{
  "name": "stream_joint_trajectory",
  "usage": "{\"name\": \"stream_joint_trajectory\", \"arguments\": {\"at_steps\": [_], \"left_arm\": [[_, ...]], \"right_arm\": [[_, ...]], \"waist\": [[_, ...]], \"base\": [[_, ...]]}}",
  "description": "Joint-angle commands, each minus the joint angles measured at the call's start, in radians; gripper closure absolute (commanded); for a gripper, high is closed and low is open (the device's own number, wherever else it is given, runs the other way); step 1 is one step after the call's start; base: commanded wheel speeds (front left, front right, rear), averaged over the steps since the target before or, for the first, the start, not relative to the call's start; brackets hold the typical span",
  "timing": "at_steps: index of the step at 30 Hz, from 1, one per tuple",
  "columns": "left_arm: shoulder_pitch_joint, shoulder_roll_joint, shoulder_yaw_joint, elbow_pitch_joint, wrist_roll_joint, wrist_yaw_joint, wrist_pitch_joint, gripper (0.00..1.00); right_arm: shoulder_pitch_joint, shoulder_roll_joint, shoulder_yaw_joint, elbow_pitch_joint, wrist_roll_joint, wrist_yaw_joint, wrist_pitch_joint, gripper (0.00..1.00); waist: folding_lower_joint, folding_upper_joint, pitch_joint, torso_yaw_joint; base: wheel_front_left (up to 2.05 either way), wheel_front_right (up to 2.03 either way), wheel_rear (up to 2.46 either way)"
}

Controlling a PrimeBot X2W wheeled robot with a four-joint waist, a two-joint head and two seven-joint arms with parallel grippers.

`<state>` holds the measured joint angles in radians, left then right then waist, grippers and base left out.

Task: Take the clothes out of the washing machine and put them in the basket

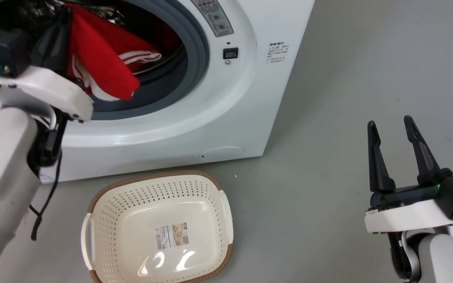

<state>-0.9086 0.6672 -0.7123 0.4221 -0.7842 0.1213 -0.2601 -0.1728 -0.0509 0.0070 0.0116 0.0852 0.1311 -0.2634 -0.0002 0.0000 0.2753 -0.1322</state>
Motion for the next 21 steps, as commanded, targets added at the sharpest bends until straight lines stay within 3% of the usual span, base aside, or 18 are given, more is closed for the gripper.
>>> {"name": "stream_joint_trajectory", "arguments": {"at_steps": [1, 6, 11, 21], "left_arm": [[0.030, 0.008, 0.016, -0.039, 0.008, 0.019, -0.007, 1.00], [0.167, 0.027, 0.105, -0.277, 0.045, 0.115, -0.007, 1.00], [0.294, 0.044, 0.160, -0.478, 0.090, 0.180, -0.006, 1.00], [0.484, 0.083, 0.102, -0.698, 0.092, 0.241, 0.053, 1.00]], "right_arm": [[0.017, 0.001, -0.002, 0.006, -0.004, -0.001, -0.002, 0.00], [0.031, 0.001, -0.002, 0.013, -0.004, -0.001, -0.002, 0.00], [0.043, 0.001, -0.012, 0.017, -0.006, -0.001, -0.002, 0.00], [0.049, 0.001, -0.046, 0.018, -0.003, -0.001, -0.002, 0.00]], "waist": [[0.0002, 0.0000, -0.026, 0.013], [0.0002, 0.0000, -0.059, 0.021], [0.0002, 0.0000, -0.089, 0.034], [0.0002, 0.0000, -0.099, 0.069]], "base": [[0.00, 0.00, 0.00], [0.00, 0.00, 0.00], [0.00, 0.00, 0.00], [0.00, 0.00, 0.00]]}}
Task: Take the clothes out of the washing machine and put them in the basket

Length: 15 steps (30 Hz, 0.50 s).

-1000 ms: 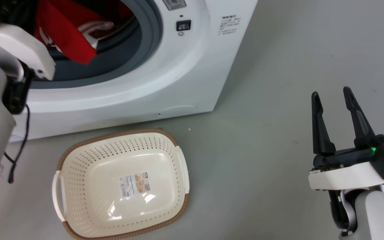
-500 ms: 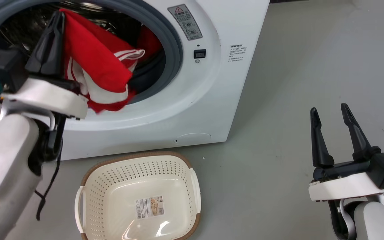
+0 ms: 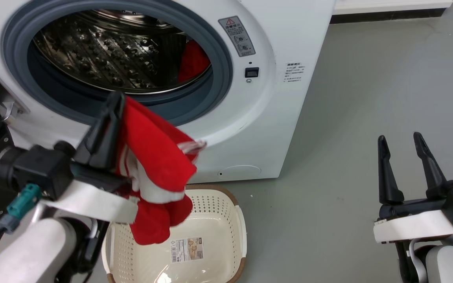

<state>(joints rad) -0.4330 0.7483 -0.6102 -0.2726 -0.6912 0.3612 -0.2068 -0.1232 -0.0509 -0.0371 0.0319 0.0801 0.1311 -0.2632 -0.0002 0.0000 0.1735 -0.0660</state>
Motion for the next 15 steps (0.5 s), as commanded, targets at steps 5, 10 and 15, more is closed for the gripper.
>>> {"name": "stream_joint_trajectory", "arguments": {"at_steps": [5, 10, 15], "left_arm": [[0.064, -0.014, -0.054, 0.055, -0.020, -0.017, 0.026, 1.00], [0.083, -0.066, -0.091, 0.207, -0.062, -0.072, 0.018, 1.00], [0.030, -0.112, -0.128, 0.402, -0.068, -0.156, 0.012, 1.00]], "right_arm": [[-0.016, 0.001, 0.004, -0.007, -0.004, -0.001, -0.002, 0.00], [-0.033, 0.001, 0.001, -0.017, -0.012, -0.001, -0.002, 0.00], [-0.064, 0.001, 0.000, -0.037, -0.030, -0.001, -0.002, 0.00]], "waist": [[0.0002, 0.0000, 0.033, 0.013], [0.0002, 0.0000, 0.093, 0.005], [0.0002, 0.0000, 0.191, -0.023]], "base": [[0.00, 0.00, 0.00], [0.00, 0.00, 0.00], [0.00, 0.00, 0.00]]}}
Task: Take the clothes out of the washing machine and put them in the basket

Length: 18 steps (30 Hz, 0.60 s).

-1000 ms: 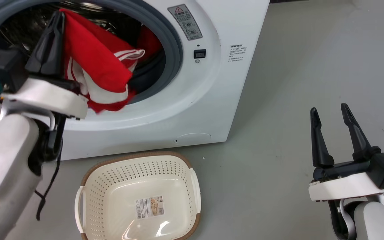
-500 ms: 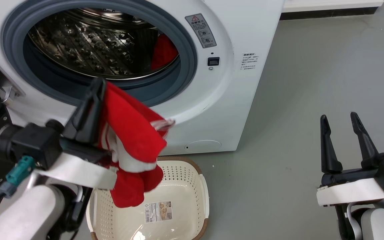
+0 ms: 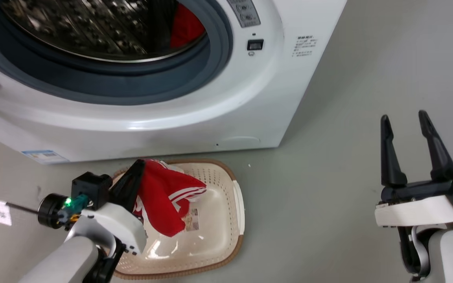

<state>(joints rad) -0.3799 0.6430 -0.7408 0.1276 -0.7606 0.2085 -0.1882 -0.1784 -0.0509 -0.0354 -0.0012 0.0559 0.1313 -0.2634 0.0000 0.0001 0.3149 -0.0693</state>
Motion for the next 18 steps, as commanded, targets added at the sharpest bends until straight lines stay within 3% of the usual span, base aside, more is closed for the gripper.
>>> {"name": "stream_joint_trajectory", "arguments": {"at_steps": [1, 3, 7, 18], "left_arm": [[-0.036, -0.022, -0.004, 0.047, 0.000, -0.019, -0.010, 1.00], [-0.048, -0.027, -0.017, 0.091, 0.007, -0.036, -0.003, 1.00], [-0.123, -0.088, -0.054, 0.325, 0.019, -0.111, 0.001, 1.00], [-0.261, -0.183, -0.057, 0.758, 0.002, -0.201, -0.020, 1.00]], "right_arm": [[-0.013, 0.001, -0.007, -0.007, -0.008, -0.001, -0.002, 0.00], [-0.020, 0.001, -0.007, -0.011, -0.011, -0.001, -0.002, 0.00], [-0.051, 0.001, -0.009, -0.026, -0.006, -0.001, -0.002, 0.00], [-0.067, 0.002, 0.019, -0.051, 0.023, -0.001, -0.002, 0.00]], "waist": [[0.0000, -0.0001, 0.066, -0.024], [0.0000, -0.0001, 0.090, -0.033], [0.0000, -0.0001, 0.181, -0.082], [0.0000, -0.0001, 0.308, -0.186]], "base": [[0.00, 0.00, 0.00], [0.00, 0.00, 0.00], [0.00, 0.00, 0.00], [0.00, 0.00, 0.00]]}}
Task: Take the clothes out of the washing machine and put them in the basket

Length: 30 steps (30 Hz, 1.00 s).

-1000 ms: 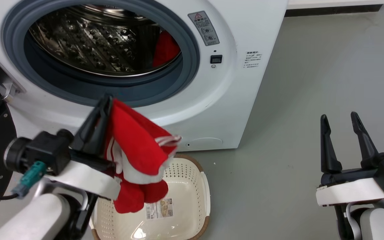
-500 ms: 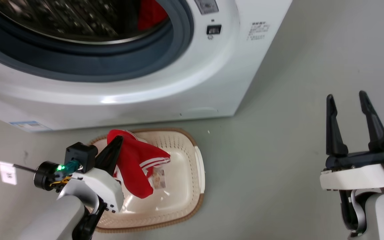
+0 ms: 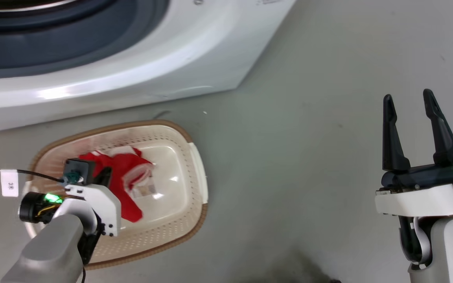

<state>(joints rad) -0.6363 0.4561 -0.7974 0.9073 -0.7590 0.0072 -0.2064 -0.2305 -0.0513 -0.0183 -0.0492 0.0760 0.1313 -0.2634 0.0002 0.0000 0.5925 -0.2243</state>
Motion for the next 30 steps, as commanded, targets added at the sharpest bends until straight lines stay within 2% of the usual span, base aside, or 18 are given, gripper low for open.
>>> {"name": "stream_joint_trajectory", "arguments": {"at_steps": [1, 7, 15, 16, 17, 21, 25, 30], "left_arm": [[-0.016, -0.005, 0.004, 0.014, 0.000, -0.003, -0.007, 1.00], [-0.077, -0.055, 0.024, 0.173, -0.015, -0.013, -0.034, 1.00], [-0.087, -0.090, 0.047, 0.271, -0.007, -0.005, -0.059, 1.00], [-0.084, -0.098, 0.048, 0.273, -0.004, -0.007, -0.059, 0.75], [-0.083, -0.099, 0.042, 0.270, 0.010, -0.004, -0.060, 0.00], [-0.064, -0.087, 0.044, 0.224, 0.057, 0.008, -0.059, 0.00], [-0.036, -0.065, 0.091, 0.104, 0.107, -0.006, -0.059, 0.00], [0.056, -0.051, 0.221, -0.092, 0.187, -0.008, -0.059, 0.00]], "right_arm": [[-0.015, 0.002, 0.002, -0.004, 0.005, -0.001, -0.002, 0.00], [-0.025, 0.002, 0.006, -0.011, 0.039, -0.001, -0.002, 0.00], [-0.032, 0.002, 0.008, 0.001, 0.041, -0.001, -0.002, 0.00], [-0.029, 0.002, 0.006, 0.003, 0.040, -0.001, -0.002, 0.00], [-0.026, 0.002, 0.005, 0.005, 0.038, -0.001, -0.002, 0.00], [-0.017, 0.002, -0.003, 0.013, 0.031, -0.001, -0.002, 0.00], [-0.001, 0.002, -0.016, 0.028, 0.019, -0.001, -0.002, 0.00], [0.020, 0.002, -0.044, 0.046, 0.008, -0.001, -0.002, 0.00]], "waist": [[-0.0002, 0.0000, 0.039, -0.039], [-0.0002, 0.0000, 0.078, -0.072], [-0.0002, 0.0000, 0.069, -0.078], [-0.0002, 0.0000, 0.061, -0.073], [-0.0002, 0.0000, 0.053, -0.069], [-0.0002, 0.0000, 0.009, -0.042], [-0.0002, 0.0000, -0.047, -0.012], [-0.0002, 0.0000, -0.134, 0.031]], "base": [[0.00, 0.00, 0.00], [0.00, 0.00, 0.00], [0.00, 0.00, 0.00], [0.00, 0.00, 0.00], [0.00, 0.00, 0.00], [0.00, 0.00, 0.00], [0.00, 0.00, 0.00], [0.00, 0.00, 0.00]]}}
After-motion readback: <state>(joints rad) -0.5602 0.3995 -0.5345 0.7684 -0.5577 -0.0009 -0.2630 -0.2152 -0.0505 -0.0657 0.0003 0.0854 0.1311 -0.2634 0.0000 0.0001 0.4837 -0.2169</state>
